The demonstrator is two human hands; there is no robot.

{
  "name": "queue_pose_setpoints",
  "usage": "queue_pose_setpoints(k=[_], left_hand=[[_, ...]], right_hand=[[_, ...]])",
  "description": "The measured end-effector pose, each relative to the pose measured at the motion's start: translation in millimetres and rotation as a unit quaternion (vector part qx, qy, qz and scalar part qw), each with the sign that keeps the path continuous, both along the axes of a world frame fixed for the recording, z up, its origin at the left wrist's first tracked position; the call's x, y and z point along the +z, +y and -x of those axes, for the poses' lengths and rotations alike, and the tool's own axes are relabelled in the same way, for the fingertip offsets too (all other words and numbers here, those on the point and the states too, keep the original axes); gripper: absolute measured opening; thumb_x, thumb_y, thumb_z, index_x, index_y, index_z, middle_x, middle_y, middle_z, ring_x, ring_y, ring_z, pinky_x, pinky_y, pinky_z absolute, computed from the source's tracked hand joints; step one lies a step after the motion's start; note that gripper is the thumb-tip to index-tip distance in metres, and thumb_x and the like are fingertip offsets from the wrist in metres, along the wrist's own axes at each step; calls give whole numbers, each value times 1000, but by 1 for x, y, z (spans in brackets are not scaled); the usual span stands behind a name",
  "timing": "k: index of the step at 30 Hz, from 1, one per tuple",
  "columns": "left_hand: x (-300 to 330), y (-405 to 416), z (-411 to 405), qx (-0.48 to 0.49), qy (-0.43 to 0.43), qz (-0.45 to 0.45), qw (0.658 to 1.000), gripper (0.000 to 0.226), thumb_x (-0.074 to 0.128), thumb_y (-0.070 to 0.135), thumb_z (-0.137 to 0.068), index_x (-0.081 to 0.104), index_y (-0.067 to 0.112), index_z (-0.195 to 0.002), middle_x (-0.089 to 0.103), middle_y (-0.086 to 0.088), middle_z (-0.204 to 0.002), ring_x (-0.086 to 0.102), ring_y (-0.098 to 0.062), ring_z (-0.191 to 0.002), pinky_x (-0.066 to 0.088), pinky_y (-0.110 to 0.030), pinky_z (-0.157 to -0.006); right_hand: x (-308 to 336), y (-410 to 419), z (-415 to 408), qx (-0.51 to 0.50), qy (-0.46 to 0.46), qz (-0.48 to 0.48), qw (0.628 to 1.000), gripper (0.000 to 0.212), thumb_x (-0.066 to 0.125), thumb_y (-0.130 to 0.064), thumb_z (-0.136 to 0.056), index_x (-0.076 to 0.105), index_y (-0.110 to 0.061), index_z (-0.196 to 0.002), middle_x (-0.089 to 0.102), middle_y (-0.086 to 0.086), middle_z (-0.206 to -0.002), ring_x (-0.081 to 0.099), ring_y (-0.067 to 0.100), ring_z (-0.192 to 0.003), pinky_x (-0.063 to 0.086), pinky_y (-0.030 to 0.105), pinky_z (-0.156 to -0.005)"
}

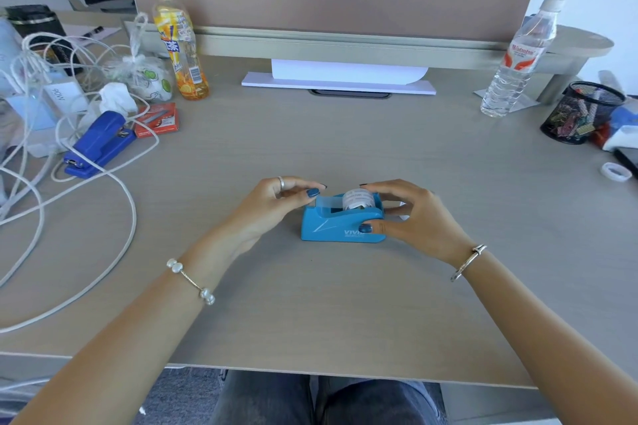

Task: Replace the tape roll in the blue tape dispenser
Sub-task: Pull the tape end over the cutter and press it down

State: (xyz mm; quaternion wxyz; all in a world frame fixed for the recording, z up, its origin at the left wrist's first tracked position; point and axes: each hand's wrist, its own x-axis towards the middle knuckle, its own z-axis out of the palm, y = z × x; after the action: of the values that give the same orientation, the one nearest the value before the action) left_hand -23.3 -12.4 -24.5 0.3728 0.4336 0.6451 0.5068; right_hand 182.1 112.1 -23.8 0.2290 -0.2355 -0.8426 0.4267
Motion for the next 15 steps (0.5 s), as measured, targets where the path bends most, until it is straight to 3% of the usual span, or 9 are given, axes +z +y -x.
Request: queue_pose_setpoints(k=[3, 7, 10, 15], left_hand=[[0, 1, 0, 7, -6, 10, 1000, 17, 60, 19, -86, 73, 29, -90, 72, 7, -104, 62, -5, -101, 39, -18, -94], [2, 4, 2, 8, -14, 27, 1000, 17, 59, 18, -86, 74, 24, -91, 74, 4, -98, 67, -7, -90, 41, -22, -89], [1, 5, 3, 13, -23, 35, 999, 15, 60, 27, -85, 75, 24, -89, 75, 4, -94, 68, -12, -93, 42, -27, -97], [1, 6, 3, 16, -10, 45, 999, 17, 67, 28, -79, 74, 22, -94, 74, 1, -100, 67, -10, -93, 41, -23, -92]], right_hand=[[-1, 0, 0, -2, 3, 9, 1000, 49, 78, -17, -69, 63, -26, -114, 63, -8, -115, 59, 1, -105, 50, 12, -83], [-2, 1, 0, -1, 0, 14, 1000, 49, 79, -18, -68, 63, -26, -114, 64, -8, -117, 59, 4, -107, 50, 12, -83], [-2, 1, 0, -1, -4, 14, 1000, 49, 79, -17, -68, 63, -27, -114, 64, -9, -117, 59, 3, -107, 50, 11, -83], [-1, 0, 0, 0, -7, 20, 1000, 49, 79, -18, -68, 62, -28, -114, 63, -11, -116, 59, 1, -107, 49, 10, -82]])
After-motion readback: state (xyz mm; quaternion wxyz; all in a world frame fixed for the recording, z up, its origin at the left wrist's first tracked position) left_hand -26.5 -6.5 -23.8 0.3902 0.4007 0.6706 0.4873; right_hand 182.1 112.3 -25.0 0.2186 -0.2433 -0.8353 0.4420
